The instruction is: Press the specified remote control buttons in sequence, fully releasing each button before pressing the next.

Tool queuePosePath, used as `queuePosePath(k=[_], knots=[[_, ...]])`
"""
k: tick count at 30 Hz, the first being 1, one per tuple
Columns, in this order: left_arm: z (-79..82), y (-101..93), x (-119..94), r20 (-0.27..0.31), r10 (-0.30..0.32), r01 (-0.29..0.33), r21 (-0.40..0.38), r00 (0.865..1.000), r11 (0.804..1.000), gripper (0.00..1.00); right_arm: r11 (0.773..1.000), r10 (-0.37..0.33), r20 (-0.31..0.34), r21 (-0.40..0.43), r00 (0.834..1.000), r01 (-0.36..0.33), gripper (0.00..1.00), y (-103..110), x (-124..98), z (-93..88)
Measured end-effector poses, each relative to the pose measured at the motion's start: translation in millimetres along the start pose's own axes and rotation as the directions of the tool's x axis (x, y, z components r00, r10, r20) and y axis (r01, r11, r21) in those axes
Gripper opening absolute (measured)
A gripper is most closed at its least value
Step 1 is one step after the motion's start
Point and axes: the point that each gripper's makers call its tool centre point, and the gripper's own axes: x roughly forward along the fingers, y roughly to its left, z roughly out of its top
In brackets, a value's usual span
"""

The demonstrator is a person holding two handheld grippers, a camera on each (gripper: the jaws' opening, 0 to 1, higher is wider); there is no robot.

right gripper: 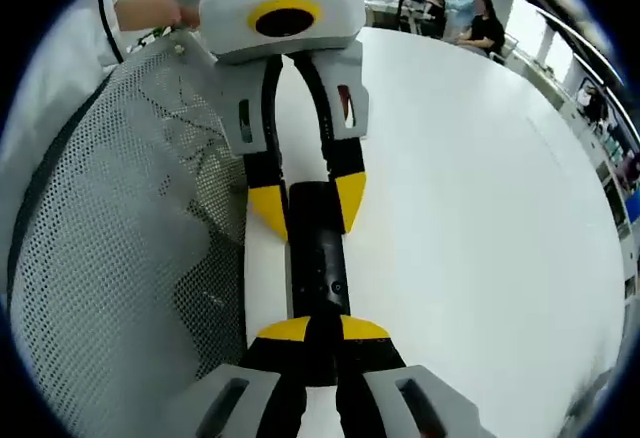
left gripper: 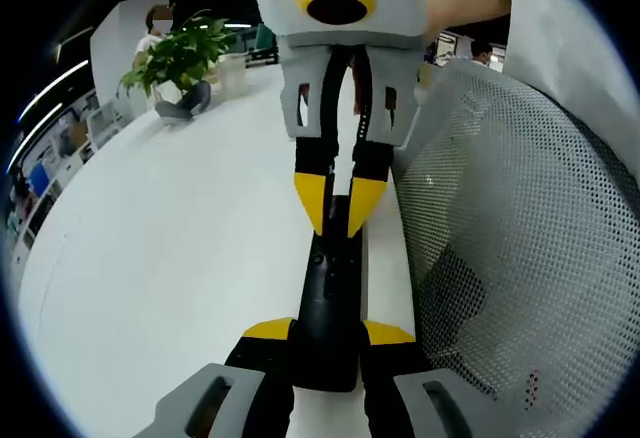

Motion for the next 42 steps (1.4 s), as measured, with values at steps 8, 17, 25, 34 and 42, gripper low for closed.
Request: queuePosePath(k=[8,17,25,34,42], knots=[[0.0,-0.1,0.2,-0.003,-0.003,0.003,0.006,1.000,1.000,0.24,0.999,-0.035,0.079,-0.001,0.996,0.035,0.05,1.1,-1.5,2.5],[-0.3,-0.1,0.3,-0.002,-0.006,0.006,0.008,1.000,1.000,0.24,1.000,-0.009,-0.021,-0.013,1.000,0.009,0.03,2.4,1.1,7.1],[-0.3,-0.2,0.4,-0.001,-0.006,0.006,0.007,1.000,1.000,0.24,0.996,-0.036,-0.048,0.076,0.998,0.040,0.03,0.3,2.5,4.6],[-0.3,-0.3,0.3,-0.004,-0.006,0.006,0.008,1.000,1.000,0.24,0.995,-0.074,-0.014,-0.065,0.997,0.073,0.03,1.6,3.2,4.6],[-0.7,-0.5,-0.2,0.000,-0.003,0.003,0.005,1.000,1.000,0.24,0.957,-0.042,-0.037,-0.287,0.998,0.030,0.01,7.2,4.0,8.1]])
